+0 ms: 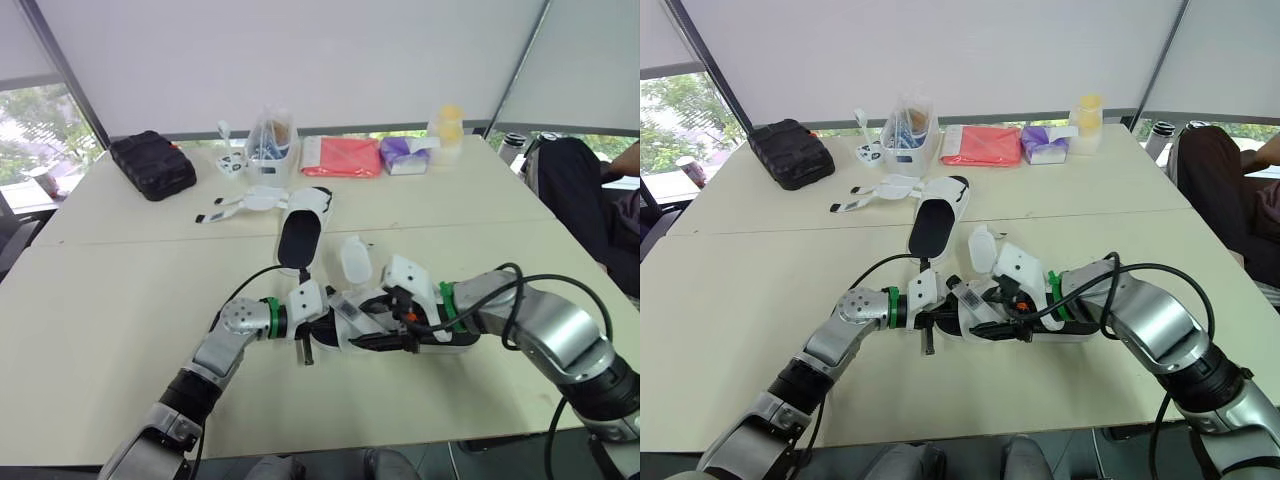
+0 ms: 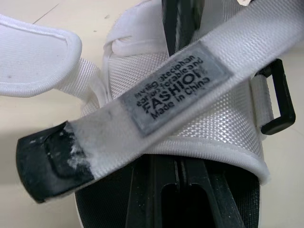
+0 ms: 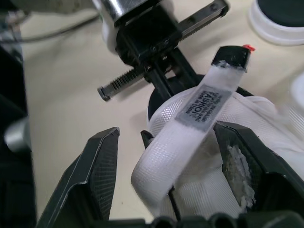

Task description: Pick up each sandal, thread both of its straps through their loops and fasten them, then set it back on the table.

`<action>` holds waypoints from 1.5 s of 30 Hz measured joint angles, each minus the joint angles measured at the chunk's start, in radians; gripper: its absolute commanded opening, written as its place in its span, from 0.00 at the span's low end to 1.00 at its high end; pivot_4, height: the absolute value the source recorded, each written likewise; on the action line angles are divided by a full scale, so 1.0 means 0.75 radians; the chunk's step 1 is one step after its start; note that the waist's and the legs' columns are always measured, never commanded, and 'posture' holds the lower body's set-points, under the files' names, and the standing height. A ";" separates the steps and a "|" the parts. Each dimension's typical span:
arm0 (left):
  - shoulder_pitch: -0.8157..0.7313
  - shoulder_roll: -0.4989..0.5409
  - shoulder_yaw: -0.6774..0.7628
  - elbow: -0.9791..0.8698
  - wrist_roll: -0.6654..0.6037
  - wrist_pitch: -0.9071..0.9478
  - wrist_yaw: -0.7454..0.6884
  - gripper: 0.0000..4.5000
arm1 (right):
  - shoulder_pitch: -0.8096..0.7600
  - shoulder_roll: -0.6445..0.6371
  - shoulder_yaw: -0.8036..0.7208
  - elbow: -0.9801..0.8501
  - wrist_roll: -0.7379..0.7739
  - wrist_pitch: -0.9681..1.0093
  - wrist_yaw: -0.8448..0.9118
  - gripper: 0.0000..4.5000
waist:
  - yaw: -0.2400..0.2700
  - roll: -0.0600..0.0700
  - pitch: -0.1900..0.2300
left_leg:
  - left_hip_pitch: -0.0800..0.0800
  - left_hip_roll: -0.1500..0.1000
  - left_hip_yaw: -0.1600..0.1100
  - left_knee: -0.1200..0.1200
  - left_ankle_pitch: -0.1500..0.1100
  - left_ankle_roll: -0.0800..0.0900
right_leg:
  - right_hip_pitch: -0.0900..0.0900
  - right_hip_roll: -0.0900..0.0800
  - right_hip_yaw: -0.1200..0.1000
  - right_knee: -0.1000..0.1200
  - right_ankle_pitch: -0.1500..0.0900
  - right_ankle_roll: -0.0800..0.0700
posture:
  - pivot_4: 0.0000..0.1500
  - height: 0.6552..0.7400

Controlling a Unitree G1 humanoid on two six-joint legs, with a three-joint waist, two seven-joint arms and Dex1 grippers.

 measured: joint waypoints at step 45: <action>-0.005 -0.014 0.010 0.016 0.005 -0.025 0.018 0.00 | 0.238 0.598 -0.913 0.252 0.758 0.446 -0.610 0.01 | -0.008 0.003 -0.001 | -0.010 0.001 0.000 -0.001 0.000 0.000 | -0.012 0.001 0.000 0.003 0.002 -0.003 | 1.00 1.00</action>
